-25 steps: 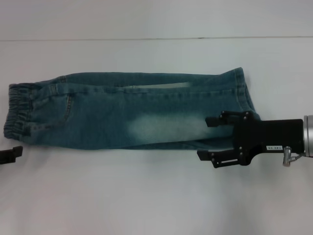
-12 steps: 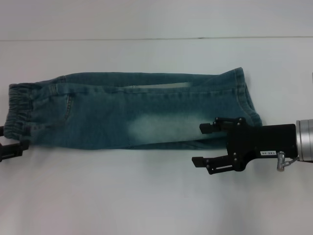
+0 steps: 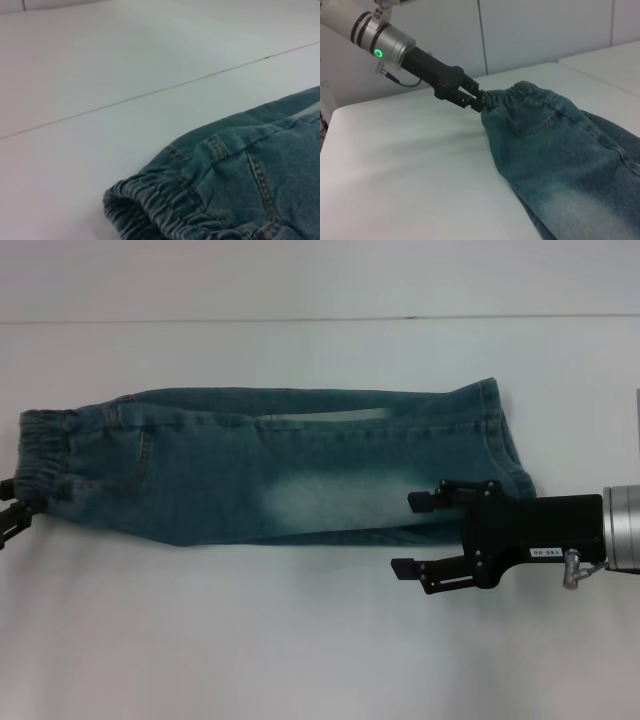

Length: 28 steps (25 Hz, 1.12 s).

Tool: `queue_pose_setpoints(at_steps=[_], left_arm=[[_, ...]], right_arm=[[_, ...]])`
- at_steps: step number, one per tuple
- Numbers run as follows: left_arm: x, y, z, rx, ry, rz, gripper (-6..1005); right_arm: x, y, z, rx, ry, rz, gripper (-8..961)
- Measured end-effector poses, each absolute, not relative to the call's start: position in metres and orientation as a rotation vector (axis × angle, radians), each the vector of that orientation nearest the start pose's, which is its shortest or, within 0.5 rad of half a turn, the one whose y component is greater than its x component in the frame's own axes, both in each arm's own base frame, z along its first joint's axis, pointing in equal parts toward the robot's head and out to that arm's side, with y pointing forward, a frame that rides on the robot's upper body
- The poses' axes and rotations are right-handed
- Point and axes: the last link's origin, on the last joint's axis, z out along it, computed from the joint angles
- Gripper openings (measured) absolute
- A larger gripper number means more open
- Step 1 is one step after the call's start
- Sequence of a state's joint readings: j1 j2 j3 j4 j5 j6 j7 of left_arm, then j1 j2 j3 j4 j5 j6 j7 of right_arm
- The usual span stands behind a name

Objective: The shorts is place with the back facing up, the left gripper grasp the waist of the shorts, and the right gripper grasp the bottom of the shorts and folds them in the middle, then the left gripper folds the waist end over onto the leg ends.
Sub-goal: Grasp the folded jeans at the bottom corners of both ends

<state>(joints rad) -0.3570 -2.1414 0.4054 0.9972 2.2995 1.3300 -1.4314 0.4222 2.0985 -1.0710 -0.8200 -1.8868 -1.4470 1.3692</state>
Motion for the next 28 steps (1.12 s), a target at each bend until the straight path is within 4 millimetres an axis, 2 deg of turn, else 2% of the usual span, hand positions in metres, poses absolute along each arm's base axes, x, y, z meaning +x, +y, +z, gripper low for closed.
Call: queue_pose_setpoints(at_steps=[4, 18, 23, 28], left_arm=[[-0.362, 0.306, 0.070, -2.268, -0.785, -0.175, 322], [-0.343, 0.318, 0.066, -2.359, -0.722, -0.209, 48], [-0.330, 0.326, 0.073, -2.370, -0.703, -0.231, 52], [-0.312, 0.340, 0.095, -2.333, -0.707, -0.250, 56]], right_arm=[[0.249, 0.315, -0.030, -2.865, 0.407, 0.510, 881], [0.252, 0.319, -0.035, -2.827, 0.454, 0.522, 857], [0.255, 0.324, -0.037, -2.765, 0.468, 0.568, 849], [0.258, 0.337, -0.044, -2.625, 0.464, 0.642, 841]])
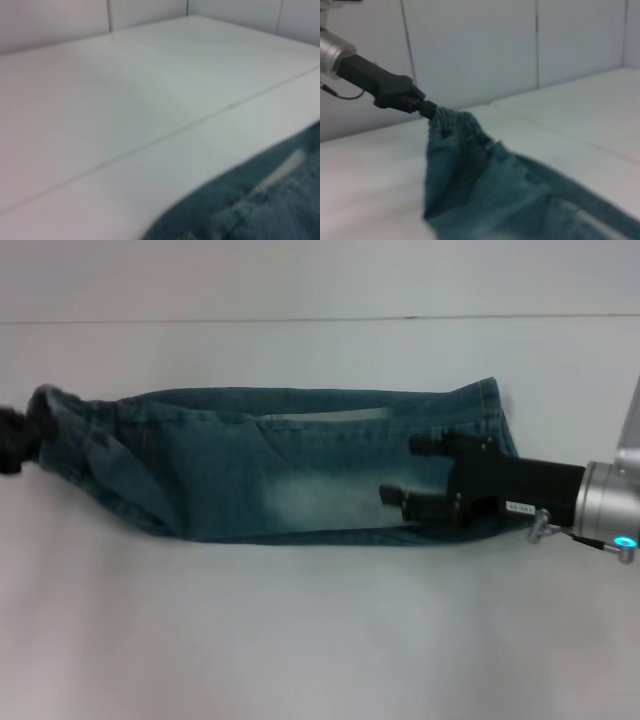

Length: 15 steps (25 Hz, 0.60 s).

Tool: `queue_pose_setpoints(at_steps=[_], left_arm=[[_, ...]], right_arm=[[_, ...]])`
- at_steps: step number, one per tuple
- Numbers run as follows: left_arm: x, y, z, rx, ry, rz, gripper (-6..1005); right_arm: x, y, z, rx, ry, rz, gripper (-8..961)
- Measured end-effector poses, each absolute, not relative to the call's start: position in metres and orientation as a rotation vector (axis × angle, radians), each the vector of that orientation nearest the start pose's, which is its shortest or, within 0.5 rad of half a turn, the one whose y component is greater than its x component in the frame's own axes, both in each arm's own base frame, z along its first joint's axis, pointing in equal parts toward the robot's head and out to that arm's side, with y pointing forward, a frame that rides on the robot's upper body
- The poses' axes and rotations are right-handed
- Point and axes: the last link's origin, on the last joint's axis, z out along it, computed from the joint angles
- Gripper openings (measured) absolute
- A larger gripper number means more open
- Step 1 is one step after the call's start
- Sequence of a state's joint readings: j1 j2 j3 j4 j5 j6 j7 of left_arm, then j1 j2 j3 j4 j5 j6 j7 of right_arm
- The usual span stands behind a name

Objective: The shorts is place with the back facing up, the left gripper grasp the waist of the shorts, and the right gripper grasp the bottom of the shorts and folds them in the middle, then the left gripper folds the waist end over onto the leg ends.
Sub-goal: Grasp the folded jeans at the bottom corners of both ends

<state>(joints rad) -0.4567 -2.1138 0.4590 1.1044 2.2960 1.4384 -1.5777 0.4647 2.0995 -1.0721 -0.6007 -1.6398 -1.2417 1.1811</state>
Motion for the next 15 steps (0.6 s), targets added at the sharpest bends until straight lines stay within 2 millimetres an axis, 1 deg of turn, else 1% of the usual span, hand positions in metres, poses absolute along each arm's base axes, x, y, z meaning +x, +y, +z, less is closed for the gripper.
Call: queue_pose_setpoints(at_steps=[4, 5, 8, 9, 11, 12, 15], left_arm=[[-0.292, 0.350, 0.112, -2.346, -0.692, -0.279, 59], [-0.287, 0.352, 0.115, -2.347, -0.691, -0.287, 60], [-0.270, 0.360, 0.123, -2.338, -0.701, -0.313, 62], [-0.265, 0.362, 0.124, -2.338, -0.701, -0.318, 63], [-0.256, 0.365, 0.123, -2.356, -0.684, -0.310, 65], [-0.252, 0.367, 0.122, -2.370, -0.674, -0.297, 66], [-0.254, 0.366, 0.121, -2.373, -0.686, -0.266, 68]], right_arm=[[0.262, 0.347, -0.057, -2.513, 0.458, 0.661, 834], [0.264, 0.350, -0.067, -2.470, 0.457, 0.647, 832], [0.264, 0.354, -0.081, -2.421, 0.432, 0.622, 827], [0.264, 0.354, -0.081, -2.421, 0.432, 0.622, 795], [0.259, 0.357, -0.090, -2.407, 0.396, 0.606, 731], [0.259, 0.357, -0.090, -2.407, 0.396, 0.606, 700], [0.255, 0.356, -0.093, -2.422, 0.386, 0.612, 604]])
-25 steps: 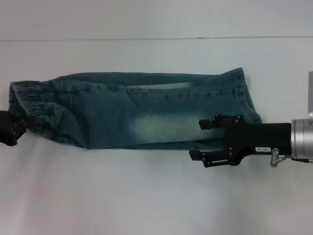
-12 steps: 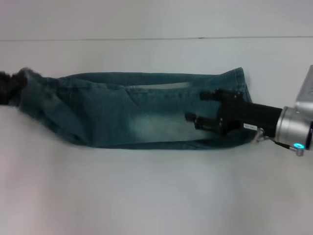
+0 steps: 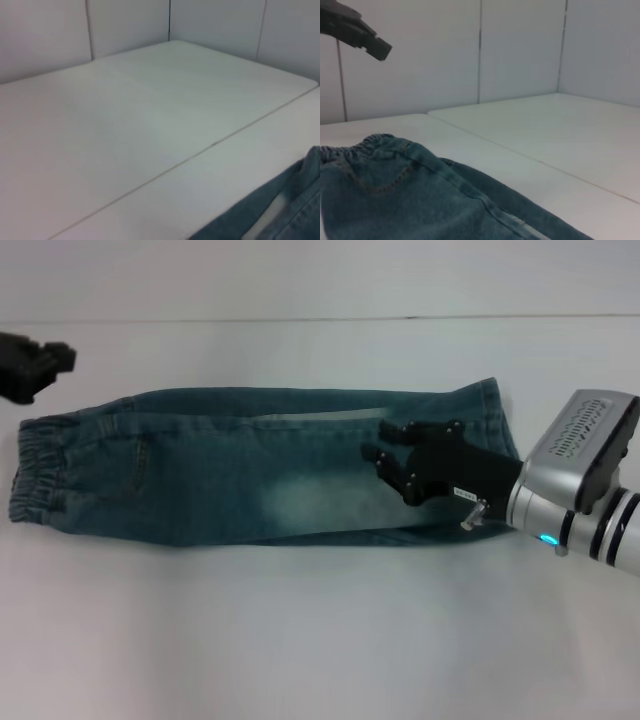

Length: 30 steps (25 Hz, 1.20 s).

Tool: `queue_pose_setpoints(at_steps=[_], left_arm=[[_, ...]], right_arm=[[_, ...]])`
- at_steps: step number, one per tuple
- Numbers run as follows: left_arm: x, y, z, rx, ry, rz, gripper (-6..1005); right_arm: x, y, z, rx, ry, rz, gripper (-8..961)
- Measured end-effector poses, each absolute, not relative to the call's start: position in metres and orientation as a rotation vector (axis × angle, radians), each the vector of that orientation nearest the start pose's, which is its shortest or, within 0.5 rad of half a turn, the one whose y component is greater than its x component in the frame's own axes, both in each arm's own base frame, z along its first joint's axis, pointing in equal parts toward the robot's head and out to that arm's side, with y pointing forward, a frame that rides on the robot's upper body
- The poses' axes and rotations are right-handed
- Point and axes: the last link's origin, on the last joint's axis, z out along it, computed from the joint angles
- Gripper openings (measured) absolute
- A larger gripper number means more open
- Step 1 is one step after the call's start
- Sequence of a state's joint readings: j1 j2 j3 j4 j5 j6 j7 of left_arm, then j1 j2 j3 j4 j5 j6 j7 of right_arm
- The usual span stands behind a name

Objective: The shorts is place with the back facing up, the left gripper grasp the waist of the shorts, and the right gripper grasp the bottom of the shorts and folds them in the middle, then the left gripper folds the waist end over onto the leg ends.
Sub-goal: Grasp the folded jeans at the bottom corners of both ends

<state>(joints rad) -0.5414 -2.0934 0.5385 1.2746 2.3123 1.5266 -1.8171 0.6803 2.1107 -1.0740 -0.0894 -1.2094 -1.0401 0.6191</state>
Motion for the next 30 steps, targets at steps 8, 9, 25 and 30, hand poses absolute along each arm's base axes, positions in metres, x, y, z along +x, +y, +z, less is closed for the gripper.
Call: queue_pose_setpoints(at_steps=[8, 9, 25, 30], left_arm=[[-0.294, 0.334, 0.129, -2.293, -0.790, -0.204, 74], [-0.300, 0.328, 0.130, -2.270, -0.800, -0.211, 75], [-0.349, 0.299, 0.096, -2.221, -0.933, -0.213, 582], [-0.363, 0.292, 0.093, -2.198, -0.948, -0.124, 688]], right_arm=[[0.252, 0.349, -0.071, -2.535, 0.401, 0.693, 137], [0.251, 0.349, -0.066, -2.561, 0.402, 0.680, 110], [0.209, 0.318, -0.023, -3.068, 0.316, 0.472, 201], [0.208, 0.318, -0.021, -3.076, 0.335, 0.473, 364]])
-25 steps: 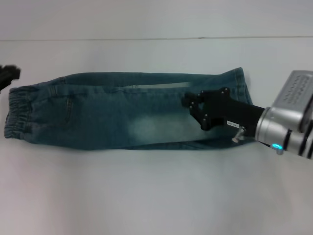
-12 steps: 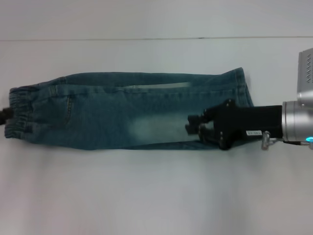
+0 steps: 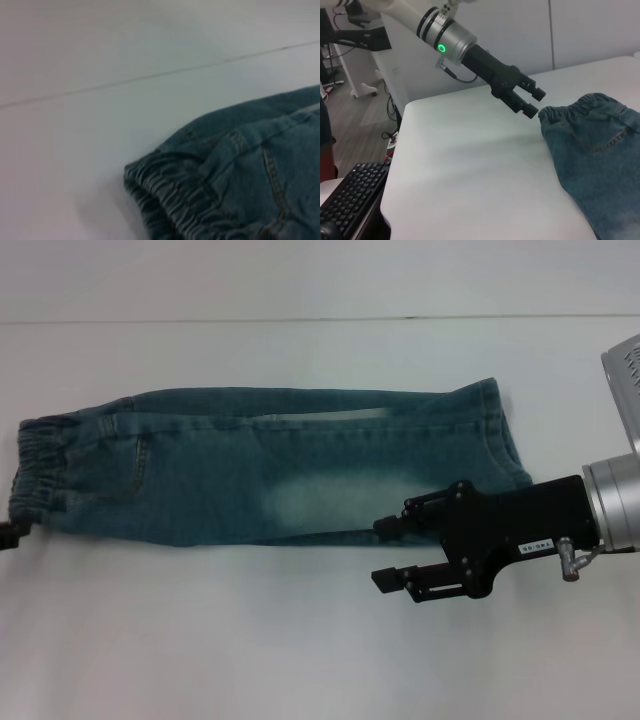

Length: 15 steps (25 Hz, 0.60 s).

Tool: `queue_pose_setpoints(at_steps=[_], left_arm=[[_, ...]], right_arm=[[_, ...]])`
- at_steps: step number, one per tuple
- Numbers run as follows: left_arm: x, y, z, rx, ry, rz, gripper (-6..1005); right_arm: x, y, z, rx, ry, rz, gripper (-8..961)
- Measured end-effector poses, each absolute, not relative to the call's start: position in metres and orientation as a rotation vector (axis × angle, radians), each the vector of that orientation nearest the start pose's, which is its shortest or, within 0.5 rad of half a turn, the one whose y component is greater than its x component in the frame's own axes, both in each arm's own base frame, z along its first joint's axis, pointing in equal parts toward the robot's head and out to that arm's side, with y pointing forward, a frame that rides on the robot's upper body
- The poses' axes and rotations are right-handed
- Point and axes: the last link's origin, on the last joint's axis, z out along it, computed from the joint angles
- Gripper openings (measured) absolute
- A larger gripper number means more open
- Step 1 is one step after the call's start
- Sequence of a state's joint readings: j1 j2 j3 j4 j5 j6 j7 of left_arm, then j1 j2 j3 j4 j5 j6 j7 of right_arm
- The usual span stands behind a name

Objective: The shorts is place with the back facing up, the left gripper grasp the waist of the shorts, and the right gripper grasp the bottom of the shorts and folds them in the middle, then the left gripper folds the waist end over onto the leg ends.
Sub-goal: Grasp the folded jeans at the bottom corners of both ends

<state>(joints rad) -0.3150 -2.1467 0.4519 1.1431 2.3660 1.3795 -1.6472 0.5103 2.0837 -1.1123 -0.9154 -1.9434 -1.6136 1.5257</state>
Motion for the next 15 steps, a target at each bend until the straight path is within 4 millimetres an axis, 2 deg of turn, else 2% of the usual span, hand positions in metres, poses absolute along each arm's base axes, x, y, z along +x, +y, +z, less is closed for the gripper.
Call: queue_pose_setpoints(at_steps=[2, 5, 10, 15], left_arm=[[-0.365, 0.291, 0.092, -2.202, -0.952, -0.109, 731], [-0.364, 0.293, 0.090, -2.214, -0.950, -0.104, 883], [-0.359, 0.296, 0.084, -2.260, -0.933, -0.104, 877], [-0.360, 0.300, 0.078, -2.287, -0.941, -0.074, 830]], right_arm=[[0.209, 0.317, -0.022, -3.072, 0.340, 0.473, 607], [0.209, 0.318, -0.022, -3.069, 0.345, 0.474, 608], [0.208, 0.319, -0.023, -3.068, 0.357, 0.474, 609], [0.206, 0.318, -0.024, -3.075, 0.366, 0.471, 610]])
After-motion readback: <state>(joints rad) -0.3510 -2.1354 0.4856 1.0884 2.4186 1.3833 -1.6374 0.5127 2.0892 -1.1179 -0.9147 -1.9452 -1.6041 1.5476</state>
